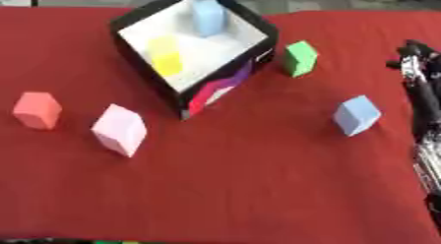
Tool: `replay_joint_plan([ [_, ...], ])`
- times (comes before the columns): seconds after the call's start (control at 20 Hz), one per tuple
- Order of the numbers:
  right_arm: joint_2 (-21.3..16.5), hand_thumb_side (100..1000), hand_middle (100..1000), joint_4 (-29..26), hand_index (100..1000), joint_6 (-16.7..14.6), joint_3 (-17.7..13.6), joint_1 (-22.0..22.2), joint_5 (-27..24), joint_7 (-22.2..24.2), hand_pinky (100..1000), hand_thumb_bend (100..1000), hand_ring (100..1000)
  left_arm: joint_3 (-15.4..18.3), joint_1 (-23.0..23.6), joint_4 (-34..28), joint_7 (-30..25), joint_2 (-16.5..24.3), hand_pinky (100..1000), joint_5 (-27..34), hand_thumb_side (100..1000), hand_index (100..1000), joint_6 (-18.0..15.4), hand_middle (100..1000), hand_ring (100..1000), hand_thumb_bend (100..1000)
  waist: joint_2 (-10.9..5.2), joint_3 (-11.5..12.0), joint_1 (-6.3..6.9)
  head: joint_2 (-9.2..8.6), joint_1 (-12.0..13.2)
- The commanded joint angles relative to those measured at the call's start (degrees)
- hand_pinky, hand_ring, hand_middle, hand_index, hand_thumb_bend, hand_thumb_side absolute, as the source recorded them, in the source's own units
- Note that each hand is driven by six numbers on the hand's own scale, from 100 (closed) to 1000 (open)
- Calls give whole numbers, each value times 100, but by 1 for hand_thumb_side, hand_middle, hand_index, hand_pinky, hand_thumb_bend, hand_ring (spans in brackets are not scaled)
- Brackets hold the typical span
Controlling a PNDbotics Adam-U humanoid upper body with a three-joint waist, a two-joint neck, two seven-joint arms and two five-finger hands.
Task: Pick up objects on the table and place them in the box.
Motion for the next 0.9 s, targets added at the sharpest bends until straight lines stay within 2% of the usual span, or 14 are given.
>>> replay_joint_plan([
  [0.05,-123,581,756,-39,811,6,-8,-52,-10,8,989,100,718,63,-39,-49,1,206,871,11,793,808,-4,831,751,258,-84,-5,8,11,19],
  [0.65,-188,582,756,-9,812,5,-17,-109,-79,-10,990,100,719,80,-71,-54,14,211,871,6,787,808,-18,831,752,255,-71,35,4,-35,26],
  [0.9,-694,560,759,-146,814,66,77,-283,-228,83,985,100,724,84,-70,-42,24,241,871,7,789,808,-15,831,752,255,-95,45,-28,-22,-1],
])
